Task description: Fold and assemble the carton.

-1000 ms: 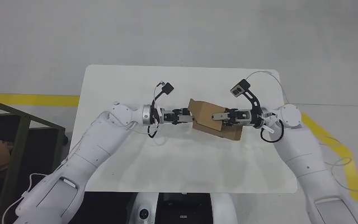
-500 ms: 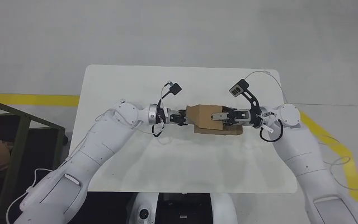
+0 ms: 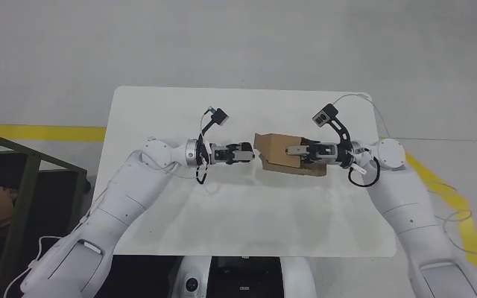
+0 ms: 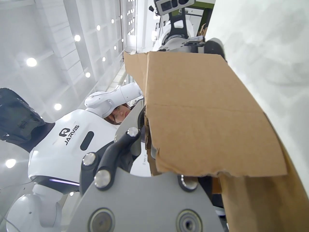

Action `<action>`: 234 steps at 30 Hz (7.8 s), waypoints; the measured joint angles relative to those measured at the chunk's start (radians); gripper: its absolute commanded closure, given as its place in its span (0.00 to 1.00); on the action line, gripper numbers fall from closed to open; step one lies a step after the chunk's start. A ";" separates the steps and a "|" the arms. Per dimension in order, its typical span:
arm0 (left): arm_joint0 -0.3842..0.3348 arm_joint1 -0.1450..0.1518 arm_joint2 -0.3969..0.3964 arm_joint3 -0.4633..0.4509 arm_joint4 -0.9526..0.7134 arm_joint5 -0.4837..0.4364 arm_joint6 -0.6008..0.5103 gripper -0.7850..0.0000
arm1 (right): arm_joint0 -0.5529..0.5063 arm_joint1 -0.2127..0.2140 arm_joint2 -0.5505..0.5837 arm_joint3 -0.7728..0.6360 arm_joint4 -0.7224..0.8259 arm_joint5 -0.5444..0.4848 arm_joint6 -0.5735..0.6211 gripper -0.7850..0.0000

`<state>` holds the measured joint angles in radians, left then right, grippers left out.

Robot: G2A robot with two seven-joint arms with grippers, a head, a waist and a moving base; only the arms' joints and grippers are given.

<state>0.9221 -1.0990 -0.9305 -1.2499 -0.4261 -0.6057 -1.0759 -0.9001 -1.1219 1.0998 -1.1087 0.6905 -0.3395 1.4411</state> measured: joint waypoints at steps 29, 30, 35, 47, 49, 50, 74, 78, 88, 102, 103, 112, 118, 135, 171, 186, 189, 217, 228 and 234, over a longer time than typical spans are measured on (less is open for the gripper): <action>-0.095 0.007 -0.021 -0.021 0.128 0.149 -0.071 0.00 | 0.005 0.003 -0.027 -0.034 -0.143 0.052 -0.070 1.00; -0.096 0.005 -0.018 -0.014 0.120 0.151 -0.069 0.00 | 0.005 0.003 -0.027 -0.035 -0.140 0.051 -0.068 1.00; -0.104 -0.003 -0.001 0.033 0.100 0.152 -0.072 0.00 | 0.004 0.003 -0.025 -0.035 -0.131 0.047 -0.063 1.00; -0.077 -0.010 0.003 0.093 0.051 0.154 -0.065 0.00 | -0.004 0.001 -0.011 -0.039 -0.059 0.018 -0.042 1.00; -0.074 -0.012 0.004 0.096 0.041 0.154 -0.068 0.00 | -0.004 0.000 -0.012 -0.041 -0.054 0.017 -0.038 1.00; -0.072 -0.013 0.006 0.098 0.036 0.154 -0.069 0.00 | -0.005 0.000 -0.013 -0.043 -0.051 0.016 -0.037 1.00; -0.090 -0.062 0.062 0.179 -0.065 0.097 -0.052 0.00 | -0.004 -0.008 -0.013 -0.054 -0.004 -0.012 -0.013 1.00; -0.095 -0.070 0.071 0.186 -0.071 0.091 -0.056 0.00 | -0.004 -0.008 -0.011 -0.053 0.002 -0.013 -0.011 1.00; -0.101 -0.080 0.057 0.214 -0.091 0.068 -0.036 0.00 | -0.005 -0.009 -0.005 -0.048 0.013 -0.017 -0.004 1.00; -0.127 -0.113 0.080 0.261 -0.138 0.053 -0.029 0.00 | -0.004 -0.012 -0.006 -0.051 0.011 -0.021 0.005 1.00; -0.129 -0.115 0.082 0.265 -0.137 0.053 -0.031 0.00 | -0.004 -0.012 -0.005 -0.051 0.011 -0.021 0.004 1.00; -0.133 -0.123 0.086 0.287 -0.097 0.039 -0.028 0.00 | -0.007 -0.013 -0.002 -0.050 0.017 -0.022 0.003 1.00; -0.118 -0.123 0.084 0.272 -0.052 0.036 -0.020 0.00 | -0.007 -0.015 -0.004 -0.051 0.024 -0.018 0.002 1.00; -0.105 -0.129 0.084 0.227 -0.016 0.056 -0.026 0.00 | -0.004 -0.019 -0.008 -0.051 0.027 -0.012 0.008 1.00; -0.044 -0.080 -0.157 0.182 0.361 -0.407 0.353 0.00 | 0.018 -0.010 -0.034 -0.037 -0.220 0.112 -0.106 1.00; 0.101 -0.005 -0.262 -0.064 0.983 -0.407 0.732 0.00 | 0.138 -0.087 -0.245 0.116 -0.303 0.129 -0.178 1.00; 0.107 0.003 -0.246 -0.061 1.013 -0.407 0.755 0.00 | 0.168 -0.112 -0.291 0.160 -0.299 0.125 -0.192 1.00; 0.107 0.003 -0.247 -0.061 1.010 -0.407 0.753 0.00 | 0.189 -0.127 -0.273 0.124 -0.355 0.206 -0.185 0.00; 0.144 0.008 -0.244 -0.087 1.073 -0.389 0.747 0.00 | -0.014 -0.018 -0.009 -0.279 -0.448 0.226 -0.210 0.00; 0.171 0.020 -0.242 -0.075 1.192 -0.407 0.793 0.00 | -0.085 0.005 0.077 -0.387 -0.462 0.190 -0.250 0.00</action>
<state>1.0934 -1.0794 -1.1728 -1.3246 0.7655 -1.0127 -0.2827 -0.9849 -1.1171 1.1768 -1.4952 0.2289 -0.1496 1.1912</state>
